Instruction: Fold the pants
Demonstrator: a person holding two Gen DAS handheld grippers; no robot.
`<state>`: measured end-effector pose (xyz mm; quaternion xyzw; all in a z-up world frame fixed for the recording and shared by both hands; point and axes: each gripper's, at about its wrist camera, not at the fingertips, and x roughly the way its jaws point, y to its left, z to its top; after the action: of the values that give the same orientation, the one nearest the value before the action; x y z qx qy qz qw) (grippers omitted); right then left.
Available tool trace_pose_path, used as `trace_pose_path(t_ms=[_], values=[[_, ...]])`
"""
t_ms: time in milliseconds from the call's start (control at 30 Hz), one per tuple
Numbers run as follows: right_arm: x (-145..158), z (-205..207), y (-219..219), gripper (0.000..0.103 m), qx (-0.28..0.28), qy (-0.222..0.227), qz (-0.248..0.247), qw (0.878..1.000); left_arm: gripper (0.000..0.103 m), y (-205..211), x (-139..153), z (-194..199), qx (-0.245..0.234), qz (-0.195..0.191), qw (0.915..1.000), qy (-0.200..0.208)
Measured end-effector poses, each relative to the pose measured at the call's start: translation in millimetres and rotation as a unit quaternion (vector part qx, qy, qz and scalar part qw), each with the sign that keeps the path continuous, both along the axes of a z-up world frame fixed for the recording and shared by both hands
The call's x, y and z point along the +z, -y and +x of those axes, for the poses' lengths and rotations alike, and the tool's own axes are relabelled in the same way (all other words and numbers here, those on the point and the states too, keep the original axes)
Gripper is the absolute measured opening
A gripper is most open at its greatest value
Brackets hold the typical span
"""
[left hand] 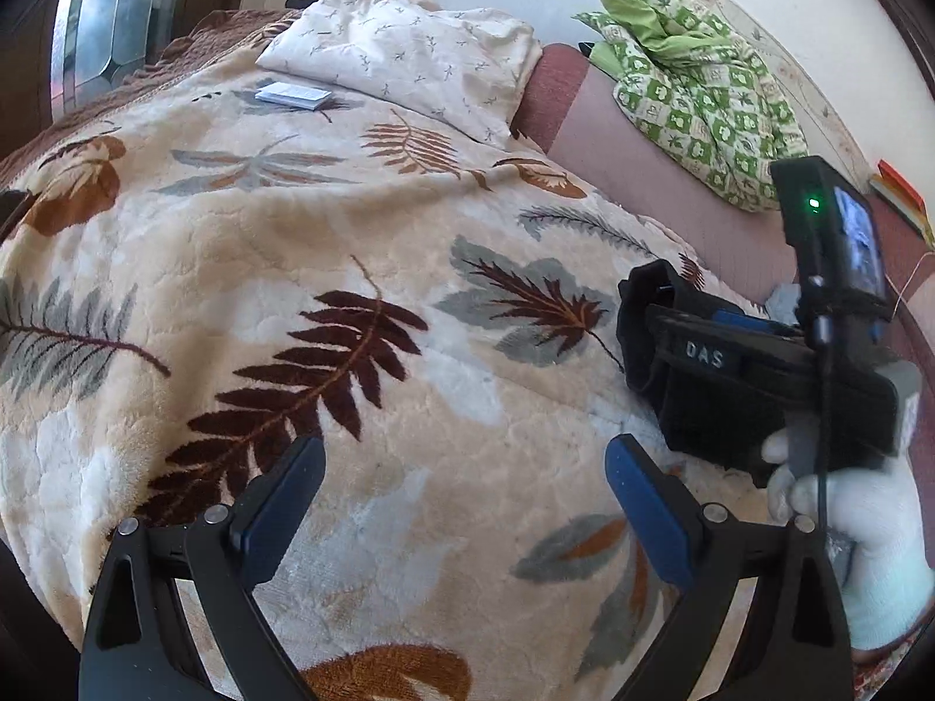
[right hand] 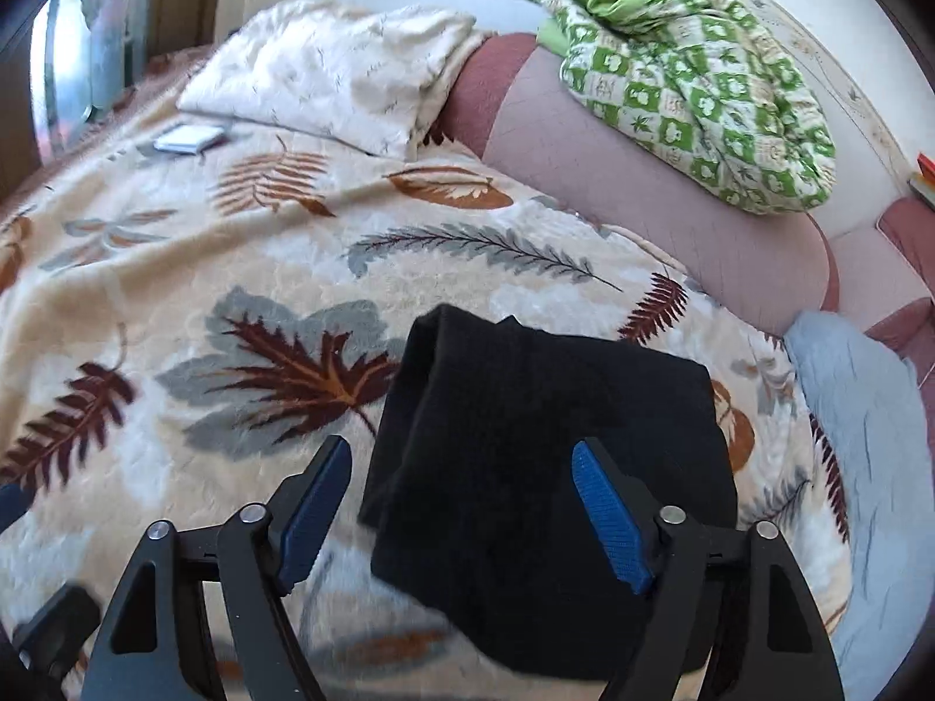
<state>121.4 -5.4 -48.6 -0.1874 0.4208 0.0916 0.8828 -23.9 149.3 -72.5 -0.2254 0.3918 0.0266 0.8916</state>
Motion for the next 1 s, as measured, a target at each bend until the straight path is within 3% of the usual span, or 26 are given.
trace_pose_path(t_ms=[67, 100, 267, 333, 500, 600, 800, 1000], values=[[-5, 22, -4, 0.055, -0.018, -0.033, 0.016, 0.999, 0.096, -4, 0, 0, 0.004, -0.007, 1.0000, 0.000], [-7, 32, -5, 0.055, -0.028, -0.050, 0.027, 0.998, 0.096, -4, 0, 0, 0.006, -0.008, 1.0000, 0.001], [-21, 61, -5, 0.077, -0.056, -0.122, 0.088, 0.987, 0.096, -3, 0, 0, 0.001, -0.005, 1.0000, 0.002], [-12, 59, 0, 0.077, -0.056, -0.122, 0.110, 0.985, 0.096, -1, 0, -1, -0.002, -0.003, 1.0000, 0.003], [37, 24, 51, 0.076, -0.059, -0.054, 0.180, 0.980, 0.096, 6, -1, 0, -0.011, 0.015, 0.9998, 0.005], [49, -15, 92, 0.077, -0.069, -0.019, 0.196, 0.978, 0.096, 16, -5, 2, -0.023, 0.027, 0.9994, -0.001], [23, -91, 173, 0.078, -0.129, 0.022, 0.188, 0.973, 0.096, 50, -11, -1, -0.062, 0.067, 0.9957, -0.013], [-11, -130, 217, 0.078, -0.179, 0.044, 0.202, 0.962, 0.096, 88, -4, -10, -0.094, 0.112, 0.9891, -0.014]])
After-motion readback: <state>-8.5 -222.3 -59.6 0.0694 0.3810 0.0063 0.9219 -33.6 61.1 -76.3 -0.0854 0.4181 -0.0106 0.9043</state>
